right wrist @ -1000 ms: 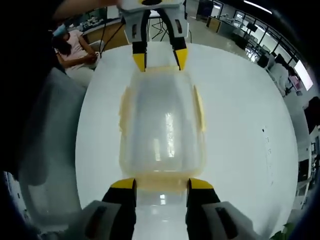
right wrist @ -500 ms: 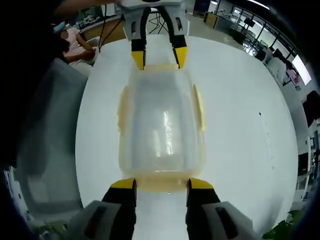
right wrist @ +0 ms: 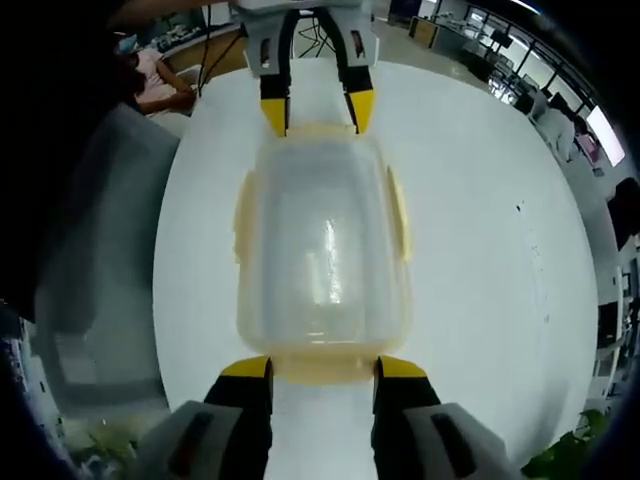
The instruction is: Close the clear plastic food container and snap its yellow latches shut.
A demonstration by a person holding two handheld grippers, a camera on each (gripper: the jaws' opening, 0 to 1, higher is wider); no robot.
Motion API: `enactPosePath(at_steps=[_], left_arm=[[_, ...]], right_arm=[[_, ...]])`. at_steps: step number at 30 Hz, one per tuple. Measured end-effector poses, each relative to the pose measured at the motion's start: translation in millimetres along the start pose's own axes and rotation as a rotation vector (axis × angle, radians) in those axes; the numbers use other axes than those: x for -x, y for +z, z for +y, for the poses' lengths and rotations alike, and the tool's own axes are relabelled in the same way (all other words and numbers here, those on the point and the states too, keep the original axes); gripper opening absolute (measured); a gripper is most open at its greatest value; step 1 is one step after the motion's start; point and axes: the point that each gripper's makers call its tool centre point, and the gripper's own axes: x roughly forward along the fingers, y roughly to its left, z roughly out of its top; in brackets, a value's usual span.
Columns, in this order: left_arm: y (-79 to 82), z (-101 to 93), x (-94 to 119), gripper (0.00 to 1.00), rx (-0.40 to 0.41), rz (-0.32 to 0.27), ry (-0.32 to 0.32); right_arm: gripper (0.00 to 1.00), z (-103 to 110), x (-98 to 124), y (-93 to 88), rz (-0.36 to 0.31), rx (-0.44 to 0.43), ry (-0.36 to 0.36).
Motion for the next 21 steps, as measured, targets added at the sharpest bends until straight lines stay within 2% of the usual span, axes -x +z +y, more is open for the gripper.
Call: enactPosePath(at_steps=[13, 21], left_arm=[[-3.8, -5.2, -8, 0.35, 0.017, 0.029, -0.03], [-6.5, -4.6, -13, 0.35, 0.036, 0.025, -0.038]], right_arm=[[0.36, 4, -13, -3.8, 0.019, 0.008, 0.022], [0.36, 2, -16, -4.3, 0.017, 0.012, 0.024]])
